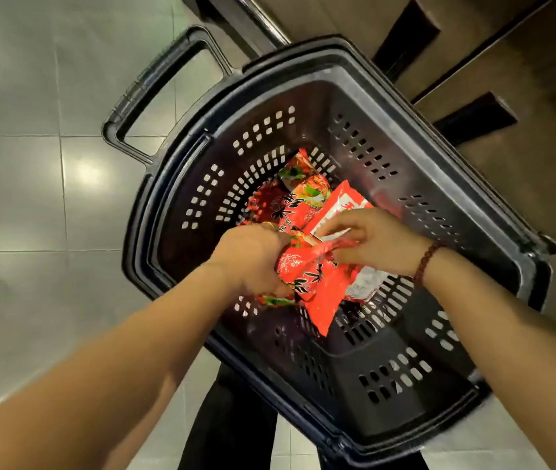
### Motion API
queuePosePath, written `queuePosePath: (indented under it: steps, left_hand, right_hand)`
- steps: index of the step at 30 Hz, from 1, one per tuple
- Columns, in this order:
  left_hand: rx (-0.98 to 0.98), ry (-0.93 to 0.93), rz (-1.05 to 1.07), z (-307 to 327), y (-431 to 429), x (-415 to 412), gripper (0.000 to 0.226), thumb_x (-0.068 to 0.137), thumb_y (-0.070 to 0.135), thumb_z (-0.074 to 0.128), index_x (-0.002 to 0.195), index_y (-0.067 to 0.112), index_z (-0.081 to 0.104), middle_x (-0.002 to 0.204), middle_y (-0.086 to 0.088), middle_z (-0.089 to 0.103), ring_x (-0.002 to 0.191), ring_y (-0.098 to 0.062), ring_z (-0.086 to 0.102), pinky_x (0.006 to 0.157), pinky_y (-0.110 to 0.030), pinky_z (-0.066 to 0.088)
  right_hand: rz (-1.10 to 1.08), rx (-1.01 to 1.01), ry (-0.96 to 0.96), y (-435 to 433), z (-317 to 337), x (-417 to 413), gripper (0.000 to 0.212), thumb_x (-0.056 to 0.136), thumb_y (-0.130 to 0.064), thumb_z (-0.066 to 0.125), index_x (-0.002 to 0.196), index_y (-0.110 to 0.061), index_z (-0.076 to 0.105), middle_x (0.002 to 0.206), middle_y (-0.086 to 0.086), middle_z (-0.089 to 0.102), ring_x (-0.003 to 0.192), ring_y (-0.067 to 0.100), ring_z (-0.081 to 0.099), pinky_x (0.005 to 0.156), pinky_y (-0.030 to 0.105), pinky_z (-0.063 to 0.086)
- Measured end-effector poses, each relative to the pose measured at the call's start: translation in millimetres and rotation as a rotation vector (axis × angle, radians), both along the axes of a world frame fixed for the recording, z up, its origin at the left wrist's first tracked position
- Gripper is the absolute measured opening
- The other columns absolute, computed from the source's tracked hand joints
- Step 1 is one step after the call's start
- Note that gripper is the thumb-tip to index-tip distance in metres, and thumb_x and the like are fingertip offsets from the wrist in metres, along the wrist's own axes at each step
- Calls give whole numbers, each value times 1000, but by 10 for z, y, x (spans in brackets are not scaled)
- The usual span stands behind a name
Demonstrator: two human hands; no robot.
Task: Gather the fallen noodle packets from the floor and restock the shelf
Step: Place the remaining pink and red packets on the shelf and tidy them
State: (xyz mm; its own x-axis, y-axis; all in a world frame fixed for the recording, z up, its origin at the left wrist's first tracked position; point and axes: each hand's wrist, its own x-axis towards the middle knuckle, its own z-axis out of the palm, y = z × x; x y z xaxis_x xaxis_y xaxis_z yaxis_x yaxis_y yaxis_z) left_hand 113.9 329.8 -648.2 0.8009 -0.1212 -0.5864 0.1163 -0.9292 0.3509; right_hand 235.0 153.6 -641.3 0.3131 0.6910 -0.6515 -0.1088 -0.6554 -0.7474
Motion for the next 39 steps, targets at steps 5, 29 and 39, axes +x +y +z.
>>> queuePosePath:
  steps: [5, 29, 39]
  left_hand:
    - [-174, 144, 407, -178, 39, -57, 55, 57, 58, 83, 94, 20, 67, 90, 7, 67, 87, -16, 63, 75, -29, 49]
    - [-536, 302, 1380, -596, 310, -141, 54, 61, 36, 90, 102, 16, 61, 94, 3, 68, 85, -14, 67, 73, -23, 52]
    - [-543, 216, 1369, -608, 248, -123, 39, 64, 36, 88, 91, 24, 63, 99, 1, 72, 91, -19, 70, 86, -35, 57]
  right_hand:
    - [-350, -212, -113, -91, -375, -161, 42, 65, -26, 85, 102, -21, 66, 106, -6, 65, 101, 8, 60, 88, 26, 49]
    - [-688, -417, -50, -407, -1205, -546, 24, 76, -11, 79, 96, -14, 67, 99, 3, 63, 102, 23, 61, 91, 31, 50]
    - [-170, -555, -291, -262, -1400, -913, 20, 82, -31, 73, 76, -22, 55, 82, 5, 62, 79, 26, 61, 63, 29, 43]
